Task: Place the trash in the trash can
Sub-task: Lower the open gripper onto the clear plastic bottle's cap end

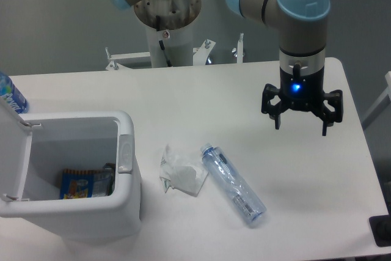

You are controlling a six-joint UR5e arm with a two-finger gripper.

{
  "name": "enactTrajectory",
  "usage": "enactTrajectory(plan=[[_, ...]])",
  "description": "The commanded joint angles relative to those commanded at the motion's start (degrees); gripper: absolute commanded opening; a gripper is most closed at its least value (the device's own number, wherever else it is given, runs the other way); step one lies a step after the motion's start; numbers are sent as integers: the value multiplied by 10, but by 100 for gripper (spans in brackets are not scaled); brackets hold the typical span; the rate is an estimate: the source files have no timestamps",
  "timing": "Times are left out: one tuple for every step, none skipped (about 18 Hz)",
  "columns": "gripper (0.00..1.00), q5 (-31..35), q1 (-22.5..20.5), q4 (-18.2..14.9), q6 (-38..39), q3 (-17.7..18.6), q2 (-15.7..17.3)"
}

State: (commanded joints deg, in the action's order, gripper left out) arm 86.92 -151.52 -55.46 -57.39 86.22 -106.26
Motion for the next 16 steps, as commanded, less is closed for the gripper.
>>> enactTrajectory(plan=[[100,0,-1,4,-1,-1,-1],[100,0,-2,10,-1,-3,-5],[100,1,-2,12,0,-7,-8],[100,2,-2,20,-1,-8,-9],[100,2,-2,32,-1,-8,-11],[100,3,-2,33,-1,-8,-15],[100,4,-1,33,-1,-8,-19],[100,3,-2,37,0,-9,-28],[100,4,-2,46,3,-7,-39],[100,3,-2,54,20,-2,-45],[100,2,-1,61,44,3,-47],[100,2,0,62,62,7,-50],[100,2,2,62,82,7,-56],[100,1,5,62,103,7,-62],[100,0,14,62,122,7,-65],[100,-2,19,62,138,7,-69]])
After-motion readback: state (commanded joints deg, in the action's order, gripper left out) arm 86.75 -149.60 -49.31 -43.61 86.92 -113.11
